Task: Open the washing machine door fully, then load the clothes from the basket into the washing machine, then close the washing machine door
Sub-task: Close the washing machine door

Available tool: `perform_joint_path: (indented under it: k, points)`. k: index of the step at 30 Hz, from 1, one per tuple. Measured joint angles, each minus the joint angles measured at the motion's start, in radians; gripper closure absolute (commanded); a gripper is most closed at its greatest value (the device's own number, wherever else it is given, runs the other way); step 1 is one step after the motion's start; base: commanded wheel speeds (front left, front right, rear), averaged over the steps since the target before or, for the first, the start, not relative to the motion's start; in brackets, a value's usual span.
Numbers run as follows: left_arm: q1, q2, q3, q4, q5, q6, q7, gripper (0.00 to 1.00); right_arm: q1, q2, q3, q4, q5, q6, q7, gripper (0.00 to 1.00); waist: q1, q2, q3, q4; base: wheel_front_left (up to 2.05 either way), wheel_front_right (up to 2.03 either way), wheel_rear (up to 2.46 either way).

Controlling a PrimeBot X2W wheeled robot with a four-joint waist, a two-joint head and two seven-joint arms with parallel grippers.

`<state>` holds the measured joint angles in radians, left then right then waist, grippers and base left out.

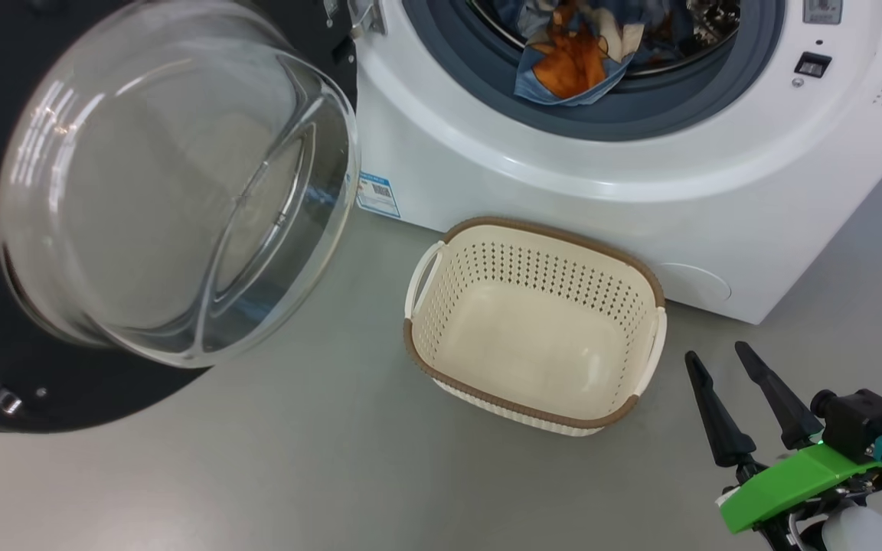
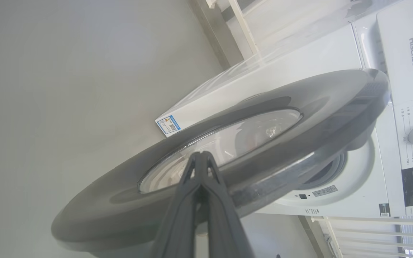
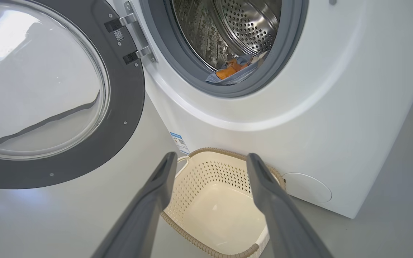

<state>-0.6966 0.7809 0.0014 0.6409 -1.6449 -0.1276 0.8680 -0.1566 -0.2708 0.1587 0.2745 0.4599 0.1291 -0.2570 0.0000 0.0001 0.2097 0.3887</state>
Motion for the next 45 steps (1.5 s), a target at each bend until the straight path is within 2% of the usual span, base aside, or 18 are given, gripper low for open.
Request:
perform_joint_path:
  k: [13, 22, 36, 45]
  points:
    - [0.061, -0.022, 0.004, -0.158, -0.018, 0.0, 0.133, 1.0, 0.052, 0.002, -0.012, 0.001, -0.027, 0.0, 0.0, 0.0, 0.0, 0.0, -0.046, -0.01, 0.0, 0.0, 0.0]
    - [0.093, -0.074, 0.006, -0.263, -0.023, 0.0, 0.2, 1.0, 0.059, 0.005, -0.014, 0.002, -0.037, 0.0, 0.0, 0.0, 0.0, 0.0, -0.067, -0.029, 0.0, 0.0, 0.0]
    - [0.132, -0.166, -0.018, -0.464, -0.026, 0.0, 0.312, 1.0, 0.079, 0.017, -0.025, -0.004, -0.038, 0.0, 0.0, 0.0, 0.0, 0.0, -0.095, -0.1, 0.0, 0.0, 0.0]
    - [0.143, -0.231, -0.031, -0.548, -0.021, 0.0, 0.334, 1.0, 0.082, 0.032, -0.04, -0.011, -0.038, 0.0, 0.0, 0.0, 0.0, 0.0, -0.106, -0.175, 0.0, 0.0, 0.0]
